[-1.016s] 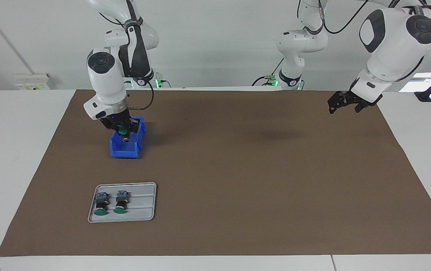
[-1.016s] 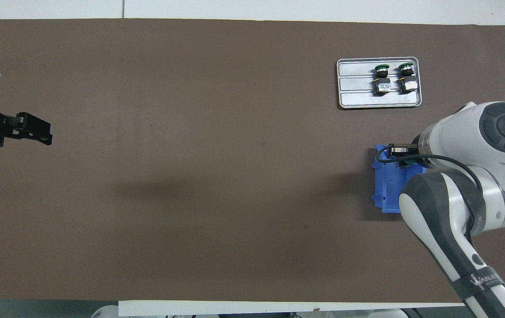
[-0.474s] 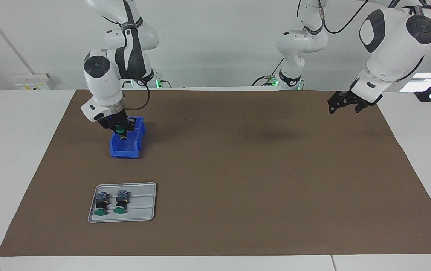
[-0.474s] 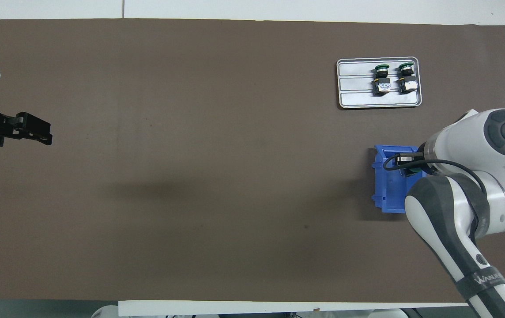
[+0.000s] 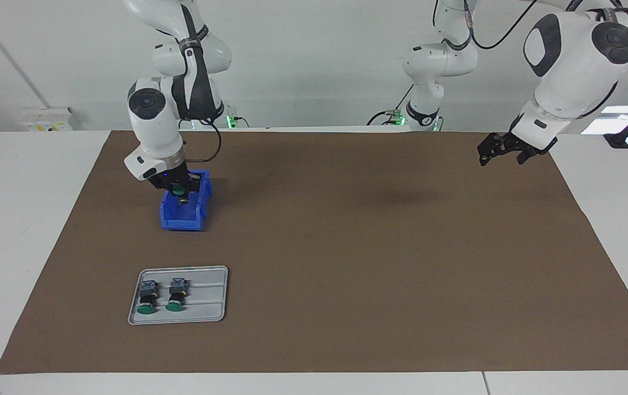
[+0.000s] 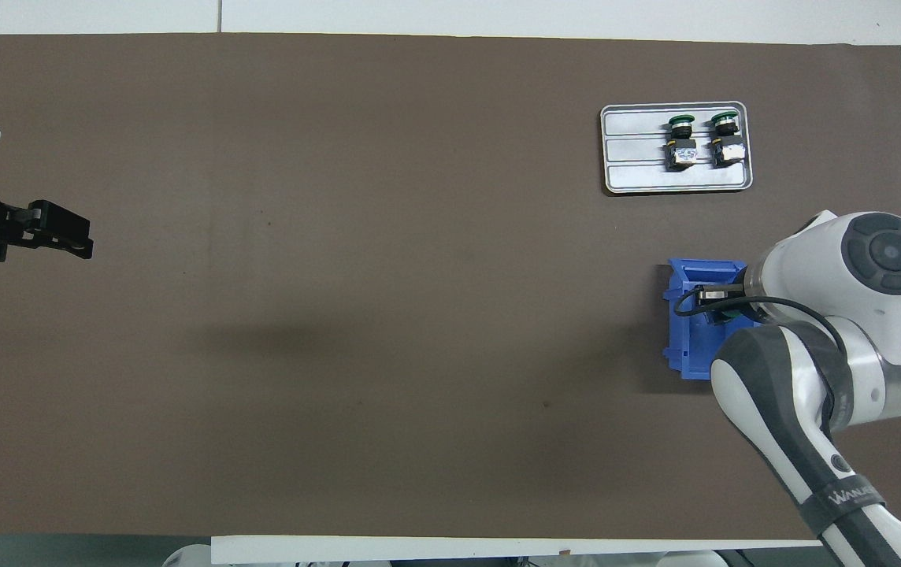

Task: Place and press button with both arms
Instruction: 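Lower the button part into the blue bin with the right gripper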

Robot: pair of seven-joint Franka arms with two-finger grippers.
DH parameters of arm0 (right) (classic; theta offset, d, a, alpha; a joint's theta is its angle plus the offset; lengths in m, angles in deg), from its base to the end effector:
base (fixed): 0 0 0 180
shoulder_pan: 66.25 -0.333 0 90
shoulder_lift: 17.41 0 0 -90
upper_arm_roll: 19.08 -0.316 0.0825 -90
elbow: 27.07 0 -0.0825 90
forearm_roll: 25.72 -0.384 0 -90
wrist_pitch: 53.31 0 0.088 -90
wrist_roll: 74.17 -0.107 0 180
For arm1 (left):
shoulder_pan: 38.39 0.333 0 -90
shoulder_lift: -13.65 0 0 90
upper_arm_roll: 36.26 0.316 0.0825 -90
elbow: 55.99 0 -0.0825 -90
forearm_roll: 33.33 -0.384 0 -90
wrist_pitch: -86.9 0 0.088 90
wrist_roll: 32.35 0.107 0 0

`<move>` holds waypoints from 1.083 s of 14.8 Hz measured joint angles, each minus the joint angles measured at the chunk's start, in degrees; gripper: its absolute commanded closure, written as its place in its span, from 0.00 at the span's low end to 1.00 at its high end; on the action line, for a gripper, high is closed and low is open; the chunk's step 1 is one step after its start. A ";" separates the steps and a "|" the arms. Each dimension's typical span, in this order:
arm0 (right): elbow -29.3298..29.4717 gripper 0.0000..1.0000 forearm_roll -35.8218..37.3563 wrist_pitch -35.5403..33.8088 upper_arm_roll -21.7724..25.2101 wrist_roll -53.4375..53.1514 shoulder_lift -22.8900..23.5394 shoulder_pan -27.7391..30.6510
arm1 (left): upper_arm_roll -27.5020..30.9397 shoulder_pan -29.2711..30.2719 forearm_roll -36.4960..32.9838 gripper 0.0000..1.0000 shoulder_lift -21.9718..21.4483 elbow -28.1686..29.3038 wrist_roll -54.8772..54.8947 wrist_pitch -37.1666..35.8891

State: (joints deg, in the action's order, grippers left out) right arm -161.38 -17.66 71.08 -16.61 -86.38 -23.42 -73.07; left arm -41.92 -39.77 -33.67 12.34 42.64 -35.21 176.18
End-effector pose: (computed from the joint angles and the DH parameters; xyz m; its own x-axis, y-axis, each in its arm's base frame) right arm 0.4812 0.0311 0.3701 0.9973 -0.0561 -0.0483 -0.0500 -0.9917 0.1185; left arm 0.5348 -0.0659 0.5654 0.9877 -0.0713 -0.1394 -0.0741 -0.9971 -0.0151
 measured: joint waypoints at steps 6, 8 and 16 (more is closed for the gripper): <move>-0.86 0.86 0.00 2.26 0.00 0.00 1.51 0.00 | 0.00 0.00 0.00 0.00 0.00 0.00 0.00 0.00; -0.89 0.84 0.00 2.26 0.00 0.00 1.53 0.00 | 0.00 0.00 0.00 0.00 0.00 0.00 0.00 0.00; -1.05 0.20 0.00 2.30 0.00 0.00 1.88 0.00 | 0.00 0.00 0.00 0.00 0.00 0.00 0.00 0.00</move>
State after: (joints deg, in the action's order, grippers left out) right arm -162.43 -17.66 73.38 -16.61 -86.38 -21.53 -73.07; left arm -41.92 -39.77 -33.66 12.34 42.64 -35.21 176.18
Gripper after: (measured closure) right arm 0.423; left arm 0.000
